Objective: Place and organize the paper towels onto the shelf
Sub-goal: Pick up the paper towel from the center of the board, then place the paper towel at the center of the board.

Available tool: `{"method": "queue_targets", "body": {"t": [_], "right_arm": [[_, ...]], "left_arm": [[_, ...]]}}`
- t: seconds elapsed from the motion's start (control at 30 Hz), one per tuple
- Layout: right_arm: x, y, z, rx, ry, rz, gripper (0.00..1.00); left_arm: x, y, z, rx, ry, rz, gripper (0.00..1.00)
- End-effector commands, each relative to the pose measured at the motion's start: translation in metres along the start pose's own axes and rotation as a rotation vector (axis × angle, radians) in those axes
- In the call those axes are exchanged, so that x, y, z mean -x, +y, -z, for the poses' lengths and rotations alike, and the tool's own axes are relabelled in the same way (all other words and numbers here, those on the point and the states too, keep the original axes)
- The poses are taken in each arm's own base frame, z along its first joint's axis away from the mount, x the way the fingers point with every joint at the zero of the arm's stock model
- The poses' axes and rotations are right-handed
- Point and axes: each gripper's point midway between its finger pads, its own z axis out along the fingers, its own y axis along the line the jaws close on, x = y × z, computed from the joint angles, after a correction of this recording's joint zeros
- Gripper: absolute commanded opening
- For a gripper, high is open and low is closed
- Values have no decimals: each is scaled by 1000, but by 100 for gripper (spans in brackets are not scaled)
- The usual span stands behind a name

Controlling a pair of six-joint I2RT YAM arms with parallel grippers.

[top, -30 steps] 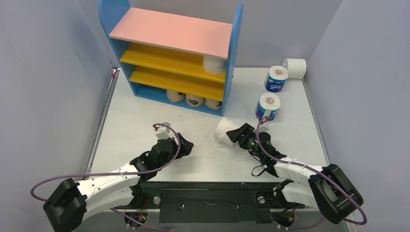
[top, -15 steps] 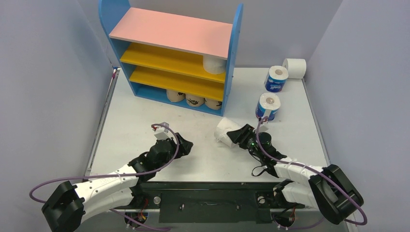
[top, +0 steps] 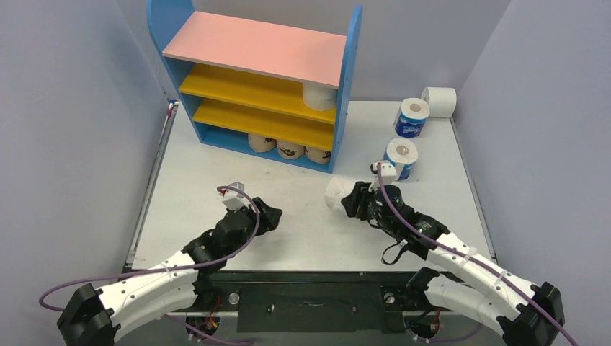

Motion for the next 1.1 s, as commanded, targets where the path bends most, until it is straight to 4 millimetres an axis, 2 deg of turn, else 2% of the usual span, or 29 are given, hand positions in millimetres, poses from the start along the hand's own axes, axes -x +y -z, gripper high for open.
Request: {"method": "queue_targets", "body": {"t": [0.0, 0.03, 0.07, 0.1, 0.13, 0.17, 0.2, 0.27, 0.3, 0.33, 0.37, 0.47, 0.77, 1.07], "right_arm": [[6, -13, 28, -156, 105, 294, 34], [14, 2, 34, -136, 99, 329, 34], [9, -6, 36, -194, 139, 394, 34], [10, 5, 43, -181, 160, 445, 34], [10, 4, 41, -219, 175, 502, 34], [11, 16, 47, -208, 190, 553, 34], [5, 22, 46, -223, 207, 628, 34], [7, 36, 47, -244, 220, 726, 34], [-1, 35, 45, -267, 258, 781, 34], [-2, 46, 47, -253, 251, 817, 34], [-11, 50, 44, -246, 283, 865, 34], [-25, 61, 40, -213, 331, 920, 34], [-76, 69, 25, -120, 511, 1043, 39], [-99, 67, 18, -81, 571, 1051, 40]], "left_arm": [[29, -4, 9, 10, -100, -34, 66], [30, 0, 11, 27, -99, -47, 66], [37, 0, 13, 29, -121, -51, 66], [39, 1, 15, 35, -127, -55, 66], [45, 2, 18, 36, -147, -57, 66], [47, 2, 20, 39, -152, -59, 67], [51, 2, 22, 38, -166, -57, 68], [54, 3, 25, 38, -178, -56, 69], [56, 4, 26, 38, -184, -53, 70], [55, 5, 26, 41, -182, -54, 70], [56, 6, 27, 42, -184, -51, 70], [53, 10, 27, 48, -180, -44, 70], [42, 14, 24, 37, -159, -29, 71], [36, 16, 19, 39, -139, -27, 71]]}}
